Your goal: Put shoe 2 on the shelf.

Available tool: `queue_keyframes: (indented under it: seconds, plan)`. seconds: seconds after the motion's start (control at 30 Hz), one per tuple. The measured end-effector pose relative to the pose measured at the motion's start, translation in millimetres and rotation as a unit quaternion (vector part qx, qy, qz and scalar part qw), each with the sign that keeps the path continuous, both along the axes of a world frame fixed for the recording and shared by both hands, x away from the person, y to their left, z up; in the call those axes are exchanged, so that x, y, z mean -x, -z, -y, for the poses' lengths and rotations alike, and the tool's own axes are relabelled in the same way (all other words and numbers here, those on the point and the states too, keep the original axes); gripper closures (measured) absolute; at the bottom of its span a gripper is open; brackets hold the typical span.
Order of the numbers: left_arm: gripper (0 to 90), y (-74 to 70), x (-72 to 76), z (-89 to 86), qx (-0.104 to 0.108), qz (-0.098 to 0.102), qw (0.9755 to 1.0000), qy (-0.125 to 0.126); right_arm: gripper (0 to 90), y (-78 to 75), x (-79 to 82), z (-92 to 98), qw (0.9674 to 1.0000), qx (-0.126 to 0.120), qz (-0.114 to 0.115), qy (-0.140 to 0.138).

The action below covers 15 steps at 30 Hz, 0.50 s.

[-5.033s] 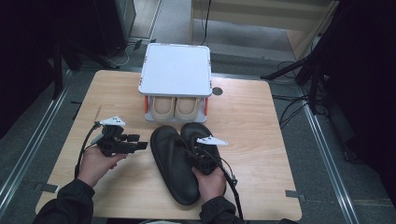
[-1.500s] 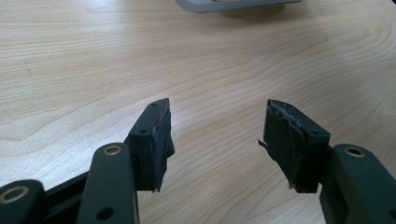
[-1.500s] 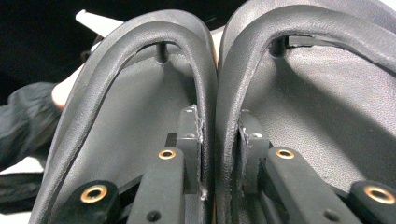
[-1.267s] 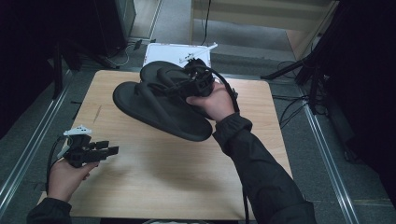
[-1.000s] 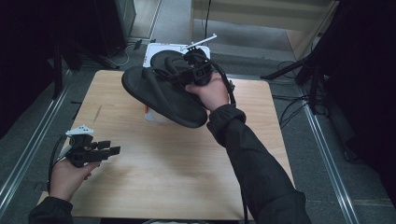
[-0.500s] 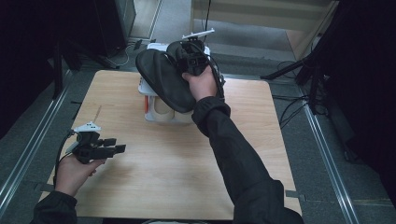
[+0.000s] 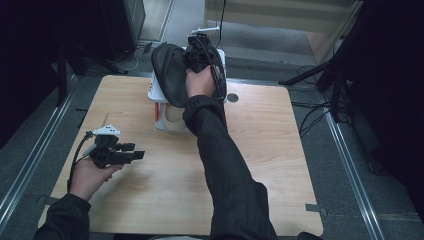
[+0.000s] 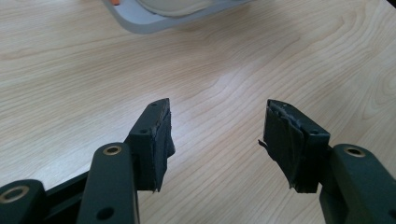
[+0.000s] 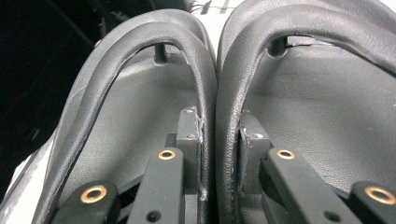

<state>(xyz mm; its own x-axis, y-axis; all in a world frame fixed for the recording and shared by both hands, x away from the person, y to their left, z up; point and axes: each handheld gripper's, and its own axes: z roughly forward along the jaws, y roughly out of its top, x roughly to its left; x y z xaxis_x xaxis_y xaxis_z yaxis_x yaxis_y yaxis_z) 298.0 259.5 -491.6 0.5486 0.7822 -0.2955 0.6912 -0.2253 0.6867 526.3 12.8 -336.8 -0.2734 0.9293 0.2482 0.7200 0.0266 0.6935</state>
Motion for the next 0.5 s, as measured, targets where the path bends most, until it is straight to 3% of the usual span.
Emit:
queue_keyframes:
  seconds: [0.2, 0.4, 0.5]
  plan:
    - [42.6, -0.9, -2.3, 2.1, 0.004, 0.001, 1.0, 0.004, 75.7, 4.9, -10.4, 1.5, 0.9985, -0.024, -0.013, 0.047]
    - [42.6, -1.4, -1.7, 2.3, 0.006, 0.003, 1.0, 0.006, 75.4, 2.1, -16.4, -3.7, 0.9975, -0.007, -0.003, 0.071]
    - [42.6, -1.3, -1.6, 2.4, 0.006, 0.002, 0.9999, 0.008, 75.3, 2.9, -21.1, -6.3, 0.9965, -0.011, -0.006, 0.083]
